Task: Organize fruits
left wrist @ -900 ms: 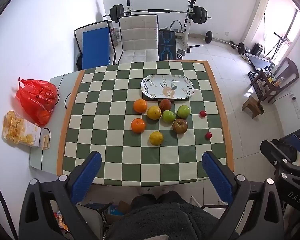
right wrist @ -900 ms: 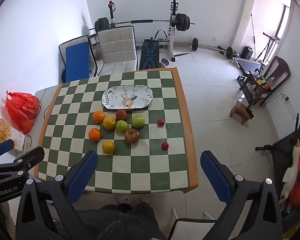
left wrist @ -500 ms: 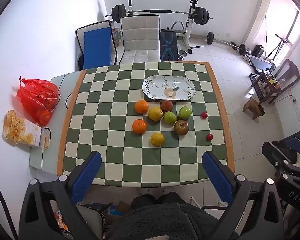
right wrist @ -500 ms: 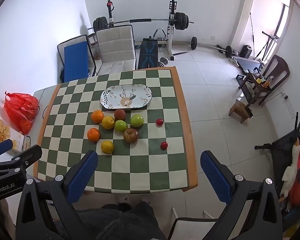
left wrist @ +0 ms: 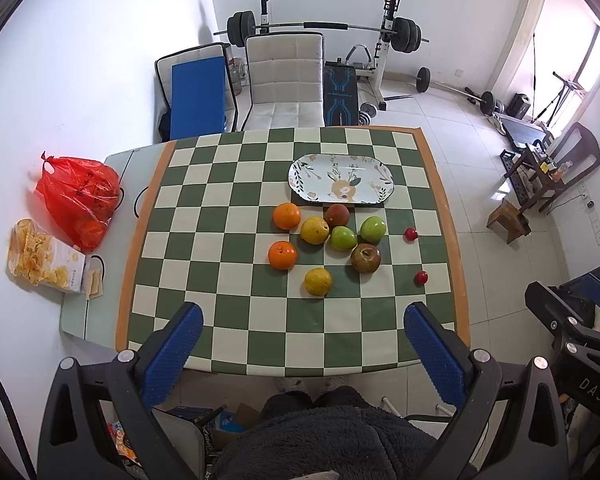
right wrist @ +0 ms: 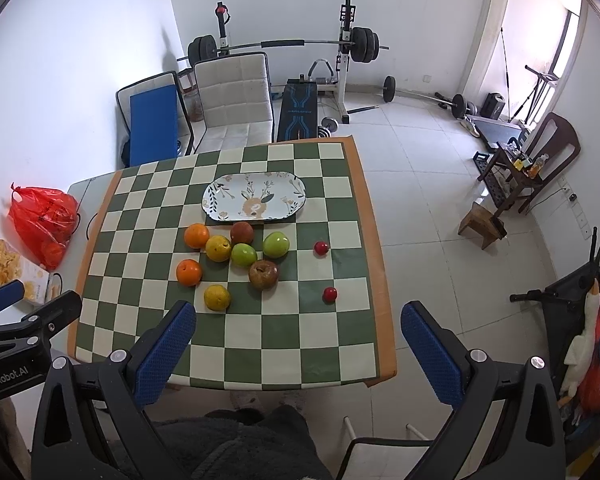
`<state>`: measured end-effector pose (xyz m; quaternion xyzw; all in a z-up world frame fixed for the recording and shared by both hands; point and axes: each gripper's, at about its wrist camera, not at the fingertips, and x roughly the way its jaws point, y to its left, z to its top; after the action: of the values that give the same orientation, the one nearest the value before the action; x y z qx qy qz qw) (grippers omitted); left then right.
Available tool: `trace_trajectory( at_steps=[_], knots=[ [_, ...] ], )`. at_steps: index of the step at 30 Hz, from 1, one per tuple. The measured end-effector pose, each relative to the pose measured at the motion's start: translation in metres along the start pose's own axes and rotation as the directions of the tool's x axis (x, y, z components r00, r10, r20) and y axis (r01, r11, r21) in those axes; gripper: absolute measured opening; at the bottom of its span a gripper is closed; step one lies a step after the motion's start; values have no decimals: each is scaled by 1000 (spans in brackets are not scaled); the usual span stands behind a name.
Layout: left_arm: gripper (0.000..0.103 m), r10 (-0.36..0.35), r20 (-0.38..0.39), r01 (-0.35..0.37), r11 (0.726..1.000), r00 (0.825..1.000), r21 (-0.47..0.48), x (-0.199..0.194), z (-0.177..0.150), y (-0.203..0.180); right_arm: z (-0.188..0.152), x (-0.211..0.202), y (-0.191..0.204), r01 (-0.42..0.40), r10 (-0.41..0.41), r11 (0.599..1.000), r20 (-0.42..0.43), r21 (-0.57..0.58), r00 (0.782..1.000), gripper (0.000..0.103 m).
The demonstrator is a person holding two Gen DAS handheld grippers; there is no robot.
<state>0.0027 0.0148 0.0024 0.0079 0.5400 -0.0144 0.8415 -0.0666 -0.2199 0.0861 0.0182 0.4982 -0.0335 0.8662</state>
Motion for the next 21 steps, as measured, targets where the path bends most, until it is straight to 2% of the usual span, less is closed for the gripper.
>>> trace_trajectory(
  at_steps=[21],
  knots=[
    [103,0,7,0,1000,1000,-3,-1,1,3,6,-4,1,1,-1,1000,7,-3,1000,103]
  ],
)
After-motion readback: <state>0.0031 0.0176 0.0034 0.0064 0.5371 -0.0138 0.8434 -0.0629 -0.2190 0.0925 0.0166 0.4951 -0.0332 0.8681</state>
